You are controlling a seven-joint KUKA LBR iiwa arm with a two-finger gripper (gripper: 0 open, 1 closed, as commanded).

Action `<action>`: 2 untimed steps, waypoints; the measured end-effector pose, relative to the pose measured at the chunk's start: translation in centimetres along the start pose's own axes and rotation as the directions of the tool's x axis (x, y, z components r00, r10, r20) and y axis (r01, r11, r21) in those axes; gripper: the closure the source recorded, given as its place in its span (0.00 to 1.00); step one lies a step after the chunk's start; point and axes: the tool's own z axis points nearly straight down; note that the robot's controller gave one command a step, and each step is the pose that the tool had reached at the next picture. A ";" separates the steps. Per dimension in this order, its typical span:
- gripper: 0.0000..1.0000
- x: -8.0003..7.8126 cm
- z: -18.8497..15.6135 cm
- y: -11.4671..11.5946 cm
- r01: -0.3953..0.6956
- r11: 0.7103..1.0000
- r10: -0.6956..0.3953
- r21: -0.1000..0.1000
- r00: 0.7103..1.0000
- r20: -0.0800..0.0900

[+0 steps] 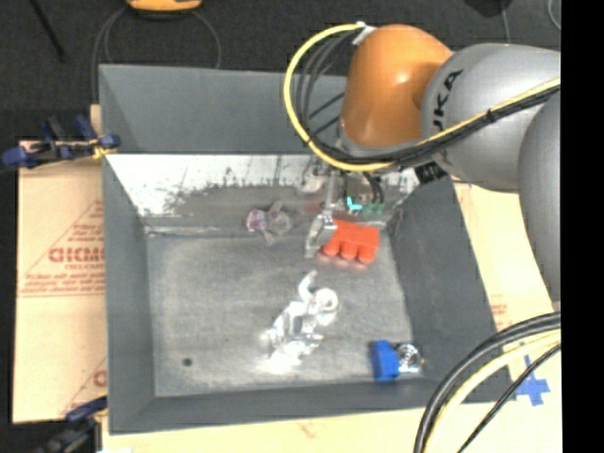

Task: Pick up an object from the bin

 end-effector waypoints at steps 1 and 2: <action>0.00 -0.1 8.0 -4.8 -0.125 0.992 0.125 0.000 0.992 0.013; 0.00 0.3 6.8 -12.8 -0.190 0.982 0.190 0.002 0.982 0.011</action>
Offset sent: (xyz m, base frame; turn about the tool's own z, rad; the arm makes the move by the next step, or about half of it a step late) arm -0.0017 -0.0630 -0.1143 0.1540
